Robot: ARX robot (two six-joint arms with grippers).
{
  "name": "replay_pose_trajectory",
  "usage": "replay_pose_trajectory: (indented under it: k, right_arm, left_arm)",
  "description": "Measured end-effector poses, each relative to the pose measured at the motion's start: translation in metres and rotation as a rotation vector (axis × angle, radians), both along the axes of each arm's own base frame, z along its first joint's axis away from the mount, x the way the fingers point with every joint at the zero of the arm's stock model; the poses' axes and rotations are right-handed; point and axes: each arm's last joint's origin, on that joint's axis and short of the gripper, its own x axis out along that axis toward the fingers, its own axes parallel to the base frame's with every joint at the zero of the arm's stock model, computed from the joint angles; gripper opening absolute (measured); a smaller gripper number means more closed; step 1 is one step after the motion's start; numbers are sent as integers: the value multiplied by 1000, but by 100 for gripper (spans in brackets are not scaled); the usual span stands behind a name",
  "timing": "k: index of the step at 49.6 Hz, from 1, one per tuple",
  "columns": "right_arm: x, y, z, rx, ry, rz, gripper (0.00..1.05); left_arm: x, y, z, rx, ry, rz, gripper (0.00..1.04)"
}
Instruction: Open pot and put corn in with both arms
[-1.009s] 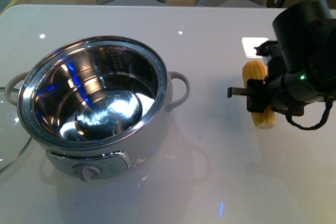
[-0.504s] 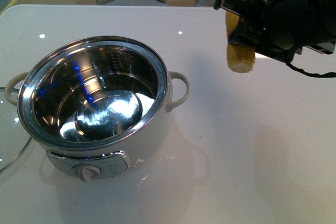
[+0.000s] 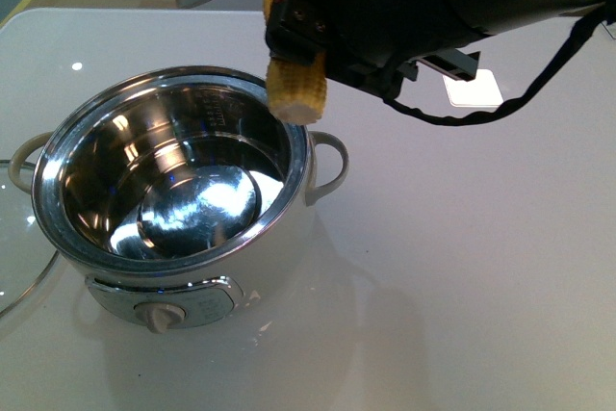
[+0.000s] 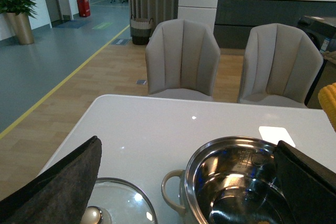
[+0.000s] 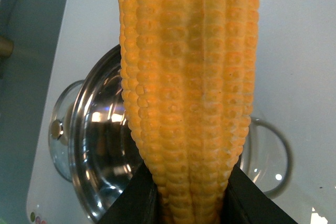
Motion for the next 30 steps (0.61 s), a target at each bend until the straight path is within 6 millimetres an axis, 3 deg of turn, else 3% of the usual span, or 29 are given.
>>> replay_pose_trajectory:
  k: [13,30]
  right_arm:
    - [2,20,7,59,23,32,18]
    - [10,43,-6,169,150,14,17]
  left_arm:
    - [0,0,0,0,0,0,98]
    - [0,0,0,0,0,0,98]
